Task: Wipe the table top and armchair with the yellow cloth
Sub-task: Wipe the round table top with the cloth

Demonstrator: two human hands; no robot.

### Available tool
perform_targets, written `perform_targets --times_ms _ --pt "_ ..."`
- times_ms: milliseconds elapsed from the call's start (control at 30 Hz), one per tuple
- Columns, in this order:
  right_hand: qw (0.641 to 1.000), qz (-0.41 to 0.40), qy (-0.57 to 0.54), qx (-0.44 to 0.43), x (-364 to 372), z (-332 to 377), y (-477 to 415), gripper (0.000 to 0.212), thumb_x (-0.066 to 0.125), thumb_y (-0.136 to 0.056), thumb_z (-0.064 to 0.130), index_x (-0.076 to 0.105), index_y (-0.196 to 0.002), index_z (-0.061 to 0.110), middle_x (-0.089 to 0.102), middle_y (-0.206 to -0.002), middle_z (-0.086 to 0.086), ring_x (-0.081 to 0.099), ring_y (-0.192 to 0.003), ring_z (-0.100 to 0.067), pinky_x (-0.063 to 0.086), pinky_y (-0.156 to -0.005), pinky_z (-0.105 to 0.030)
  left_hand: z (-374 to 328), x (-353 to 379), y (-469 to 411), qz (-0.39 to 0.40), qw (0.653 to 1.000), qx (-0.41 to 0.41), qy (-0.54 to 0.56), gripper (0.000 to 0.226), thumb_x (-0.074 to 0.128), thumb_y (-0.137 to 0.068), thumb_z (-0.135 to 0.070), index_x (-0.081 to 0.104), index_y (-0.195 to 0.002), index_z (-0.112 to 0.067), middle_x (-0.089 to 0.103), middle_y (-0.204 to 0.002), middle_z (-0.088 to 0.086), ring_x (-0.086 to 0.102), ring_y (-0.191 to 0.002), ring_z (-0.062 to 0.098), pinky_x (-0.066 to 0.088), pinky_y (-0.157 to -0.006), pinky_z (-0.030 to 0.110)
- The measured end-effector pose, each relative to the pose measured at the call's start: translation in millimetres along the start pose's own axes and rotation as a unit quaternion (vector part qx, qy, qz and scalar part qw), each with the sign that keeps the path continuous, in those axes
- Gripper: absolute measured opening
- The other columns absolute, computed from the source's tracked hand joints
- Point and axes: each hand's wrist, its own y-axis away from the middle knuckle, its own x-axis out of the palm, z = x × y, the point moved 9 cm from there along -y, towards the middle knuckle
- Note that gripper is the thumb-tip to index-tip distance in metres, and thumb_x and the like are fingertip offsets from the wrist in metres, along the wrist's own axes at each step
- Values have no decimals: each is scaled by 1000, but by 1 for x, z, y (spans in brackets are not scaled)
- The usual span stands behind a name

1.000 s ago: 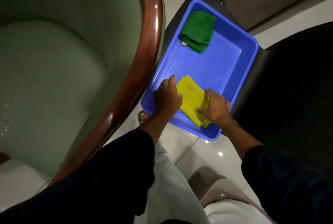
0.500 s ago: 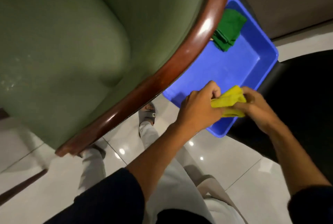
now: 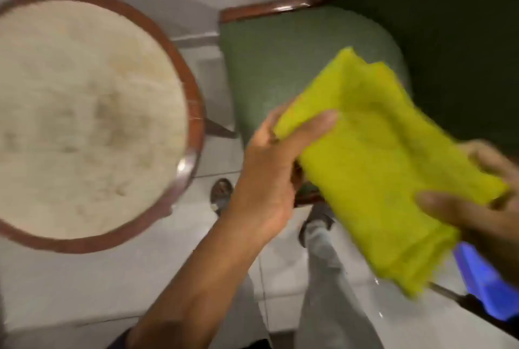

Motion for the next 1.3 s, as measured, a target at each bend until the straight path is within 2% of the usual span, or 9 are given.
perform_targets --times_ms 100,233,367,467,567,800,1133,1233,1300 --pt "998 64 -19 -14 134 4 -27 35 86 -70 36 63 -95 30 74 -83 3 69 -71 -10 58 -62 -25 -35 -124 9 -152 987 38 -28 54 77 -75 -9 59 -126 -12 74 -116 9 71 -106 27 60 -86 42" --pt "993 114 40 7 324 -11 -62 28 73 -86 28 55 -105 20 70 -93 2 67 -86 -21 57 -76 -37 -86 -274 12 -283 938 83 -180 46 73 -80 5 58 -120 -11 71 -118 15 74 -91 17 61 -70 32" --pt "984 137 117 -4 413 -20 -87 39 63 -89 45 42 -118 28 64 -113 -2 63 -103 -25 56 -86 -45 -132 -356 -23 -286 839 82 -455 74 76 -83 -14 36 -145 -6 51 -143 19 51 -131 34 47 -104 49" --pt "980 37 193 -30 389 -34 -108 37 52 -96 44 45 -127 25 60 -126 -4 58 -117 -25 50 -98 -44 -129 -359 -42 -244 664 113 -698 92 46 -85 -63 23 -153 -5 25 -159 25 27 -147 40 29 -115 58" --pt "942 -50 327 -49 332 -63 -117 48 39 -101 44 44 -140 16 51 -142 -9 46 -133 -25 37 -111 -43 -82 -351 -59 -150 567 91 -805 93 9 -87 -75 24 -154 -12 16 -164 20 16 -151 39 20 -117 63" --pt "846 -96 517 -93 244 -124 -156 66 28 -99 53 28 -153 15 22 -164 -11 17 -152 -27 14 -122 -49 -66 -378 -78 -225 536 106 -807 87 27 -90 -70 12 -156 -16 7 -166 14 3 -153 35 8 -118 66" --pt "804 -179 537 -180 229 -154 -176 69 30 -100 52 19 -157 14 17 -166 -9 13 -154 -24 14 -123 -46 4 -265 -120 288 277 346 -848 74 32 -97 -58 14 -157 -18 13 -166 10 5 -154 31 8 -123 56" --pt "807 -175 533 -182 229 -156 -176 70 27 -100 53 16 -158 15 14 -166 -8 10 -154 -23 12 -124 -46 -31 -262 -157 232 288 335 -867 68 30 -99 -53 15 -157 -18 14 -166 12 7 -154 33 11 -123 57" --pt "807 -176 534 -183 228 -159 -177 70 25 -100 54 14 -158 15 11 -167 -7 8 -154 -23 9 -124 -45 -80 -268 -200 68 377 295 -875 68 26 -100 -52 12 -157 -17 13 -165 15 9 -153 36 14 -121 61"
